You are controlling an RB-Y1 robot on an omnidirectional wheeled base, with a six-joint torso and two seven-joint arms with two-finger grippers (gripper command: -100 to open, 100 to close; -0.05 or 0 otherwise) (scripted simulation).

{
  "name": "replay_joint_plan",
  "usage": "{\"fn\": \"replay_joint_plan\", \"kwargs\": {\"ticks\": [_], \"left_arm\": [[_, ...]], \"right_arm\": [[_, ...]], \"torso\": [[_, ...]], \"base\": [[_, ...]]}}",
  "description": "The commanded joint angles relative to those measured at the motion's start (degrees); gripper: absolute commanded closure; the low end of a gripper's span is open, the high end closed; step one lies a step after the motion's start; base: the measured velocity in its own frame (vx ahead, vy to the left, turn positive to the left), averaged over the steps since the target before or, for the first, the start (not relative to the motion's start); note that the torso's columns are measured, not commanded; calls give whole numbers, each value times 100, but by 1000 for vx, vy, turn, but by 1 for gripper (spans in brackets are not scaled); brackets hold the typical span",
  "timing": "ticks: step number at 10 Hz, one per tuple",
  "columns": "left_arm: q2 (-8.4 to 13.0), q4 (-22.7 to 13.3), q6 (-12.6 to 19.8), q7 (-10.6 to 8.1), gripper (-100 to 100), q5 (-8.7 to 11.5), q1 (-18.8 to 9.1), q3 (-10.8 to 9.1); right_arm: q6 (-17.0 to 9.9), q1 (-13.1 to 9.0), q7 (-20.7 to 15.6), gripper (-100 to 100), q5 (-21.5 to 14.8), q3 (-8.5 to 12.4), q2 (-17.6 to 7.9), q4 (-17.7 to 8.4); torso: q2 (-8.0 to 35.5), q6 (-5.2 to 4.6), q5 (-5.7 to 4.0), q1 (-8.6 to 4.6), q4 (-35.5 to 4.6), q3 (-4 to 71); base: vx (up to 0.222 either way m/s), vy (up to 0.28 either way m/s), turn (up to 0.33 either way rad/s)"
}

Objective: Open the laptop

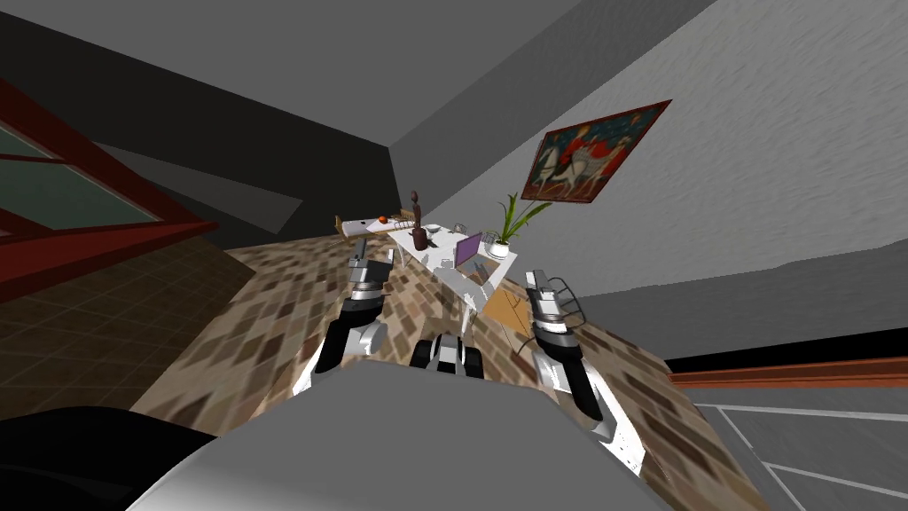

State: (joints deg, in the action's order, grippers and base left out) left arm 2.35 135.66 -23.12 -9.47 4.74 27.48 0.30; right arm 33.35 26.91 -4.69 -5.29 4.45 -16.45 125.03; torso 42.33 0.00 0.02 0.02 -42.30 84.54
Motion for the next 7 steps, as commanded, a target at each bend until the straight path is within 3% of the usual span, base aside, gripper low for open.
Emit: {"fn": "replay_joint_plan", "kwargs": {"ticks": [1,7], "left_arm": [[0,0,0,0,0,0,0,0],[0,1,0,0,0,0,2,0]], "right_arm": [[-57,-96,-260,-100,-116,238,-459,-172],[-418,-167,-925,-100,-748,866,-1490,-699]], "torso": [[-3,0,-2,-2,1,2],[-7,-1,-4,-5,3,5]], "base": [[-11,289,-32],[89,323,-55]]}}
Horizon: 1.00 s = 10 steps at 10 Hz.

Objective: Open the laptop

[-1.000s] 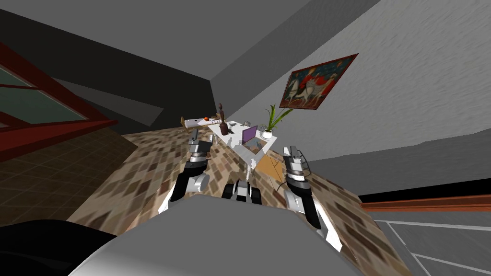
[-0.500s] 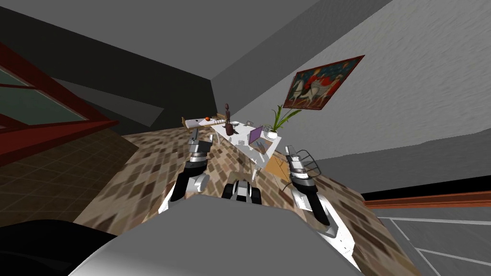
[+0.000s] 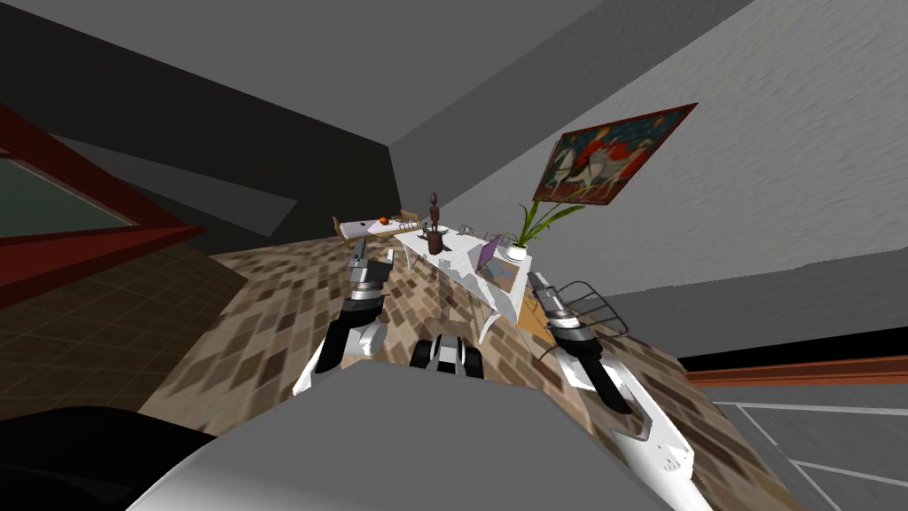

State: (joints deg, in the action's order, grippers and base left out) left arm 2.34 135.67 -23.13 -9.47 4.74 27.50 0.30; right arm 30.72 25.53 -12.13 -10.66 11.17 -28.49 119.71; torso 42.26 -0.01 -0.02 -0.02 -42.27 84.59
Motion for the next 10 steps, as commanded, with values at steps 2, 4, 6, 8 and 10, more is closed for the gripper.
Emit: {"fn": "replay_joint_plan", "kwargs": {"ticks": [2,4,6,8,10], "left_arm": [[1,0,0,0,0,0,-1,-1],[1,0,0,0,0,0,0,-1],[1,0,0,0,0,0,0,-1],[1,0,0,0,0,0,0,-1],[1,0,0,0,0,0,0,-1]], "right_arm": [[-250,-14,-295,-100,-369,305,-486,-274],[-357,11,-409,-100,-543,415,-655,-385],[-598,85,-632,-100,-924,635,-985,-618],[-732,135,-741,-100,-1148,744,-1145,-740],[-874,192,-847,-100,-1374,850,-1299,-863]], "torso": [[13,1,-3,-20,-5,-9],[-11,0,-1,-8,2,6],[-2,0,2,4,-1,0],[9,1,4,4,-3,-5],[-5,1,2,4,1,3]], "base": [[98,232,-38],[128,208,-59],[138,242,-75],[129,224,-67],[153,222,-76]]}}
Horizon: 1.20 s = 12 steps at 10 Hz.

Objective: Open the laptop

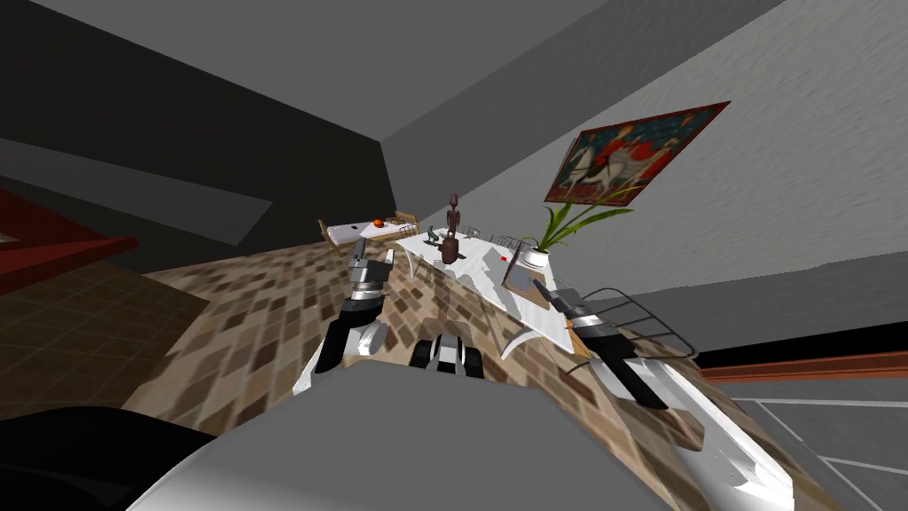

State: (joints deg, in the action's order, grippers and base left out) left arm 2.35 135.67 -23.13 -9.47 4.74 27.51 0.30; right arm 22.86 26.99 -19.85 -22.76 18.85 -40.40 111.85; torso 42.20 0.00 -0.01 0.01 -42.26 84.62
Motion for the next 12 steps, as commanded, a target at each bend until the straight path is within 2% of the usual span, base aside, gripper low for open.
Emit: {"fn": "replay_joint_plan", "kwargs": {"ticks": [1,2,3,5,6,8,9,11,12], "left_arm": [[1,0,0,0,0,0,0,0],[1,0,0,0,0,0,0,-1],[0,0,0,0,0,0,1,-1],[0,0,0,0,0,0,0,0],[0,0,0,0,0,0,0,0],[1,0,0,0,0,0,0,-1],[1,0,0,0,0,0,0,-1],[1,0,0,0,0,0,0,-1],[1,0,0,0,0,0,0,-1]], "right_arm": [[-236,110,-178,-100,-397,187,-253,-202],[-388,179,-278,-100,-561,288,-391,-326],[-388,179,-278,-100,-637,288,-391,-326],[-696,329,-464,-100,-1010,480,-638,-570],[-696,329,-464,-100,-1125,480,-638,-570],[-999,487,-631,-100,-1521,654,-849,-795],[-999,487,-631,-100,-1603,654,-849,-795],[-1282,643,-777,-100,-1995,806,-1037,-994],[-1282,643,-777,-100,-2053,806,-1037,-994]], "torso": [[5,2,-2,-16,-2,-3],[-2,-1,-2,-9,0,1],[-6,-2,1,2,2,4],[22,-1,4,15,-7,-15],[6,-2,7,17,-3,-5],[3,-1,-10,-33,-2,-3],[3,-2,-3,-8,-1,-1],[14,-1,-1,-9,-5,-9],[-6,-1,3,11,0,2]], "base": [[182,200,-74],[215,228,-155],[140,211,-39],[157,278,-88],[144,199,-61],[169,180,-97],[133,158,-62],[168,170,-93],[131,166,-50]]}}
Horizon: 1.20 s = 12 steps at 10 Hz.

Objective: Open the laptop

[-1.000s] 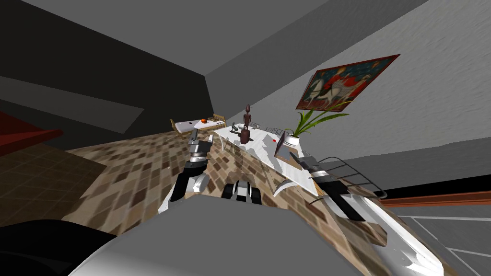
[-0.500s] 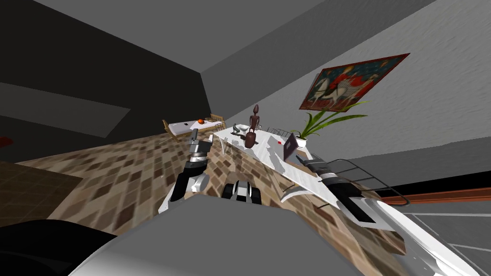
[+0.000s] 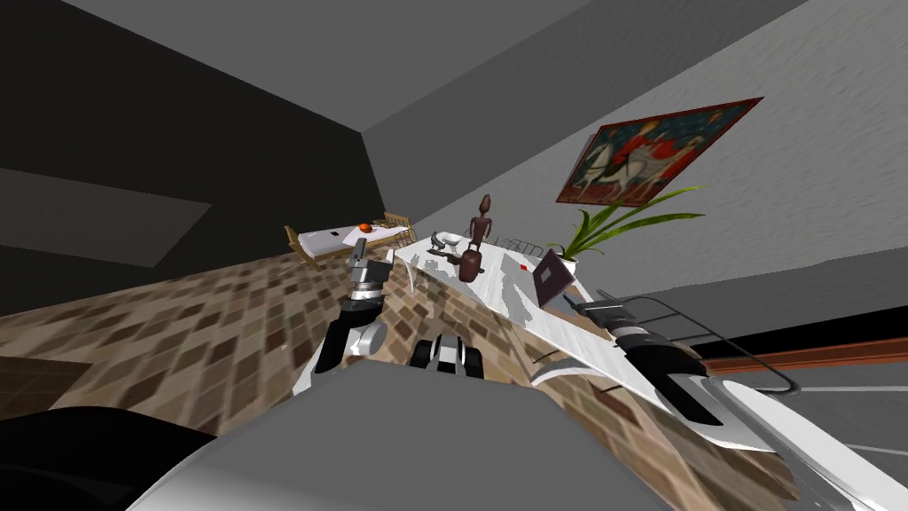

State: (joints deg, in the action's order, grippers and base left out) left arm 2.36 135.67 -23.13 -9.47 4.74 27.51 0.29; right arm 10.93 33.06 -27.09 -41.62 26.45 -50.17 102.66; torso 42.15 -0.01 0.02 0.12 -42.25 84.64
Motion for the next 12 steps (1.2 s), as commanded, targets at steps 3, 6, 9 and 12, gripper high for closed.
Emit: {"fn": "replay_joint_plan", "kwargs": {"ticks": [3,6,9,12], "left_arm": [[0,0,0,0,0,0,-1,0],[1,0,0,0,0,0,-1,-1],[1,0,0,0,0,0,-1,0],[2,-1,0,0,0,0,-3,-1]], "right_arm": [[-451,248,-227,-100,-708,231,-302,-316],[-639,362,-314,-100,-1050,324,-425,-435],[-855,500,-411,-100,-1402,430,-546,-560],[-1091,495,-276,-100,-1268,254,-766,-518]], "torso": [[16,1,-3,-16,-4,-9],[23,0,-9,-32,-6,-13],[11,2,0,-4,-2,-5],[31,2,-12,-43,-9,-18]], "base": [[136,165,-87],[106,114,-50],[116,116,-65],[43,7,20]]}}
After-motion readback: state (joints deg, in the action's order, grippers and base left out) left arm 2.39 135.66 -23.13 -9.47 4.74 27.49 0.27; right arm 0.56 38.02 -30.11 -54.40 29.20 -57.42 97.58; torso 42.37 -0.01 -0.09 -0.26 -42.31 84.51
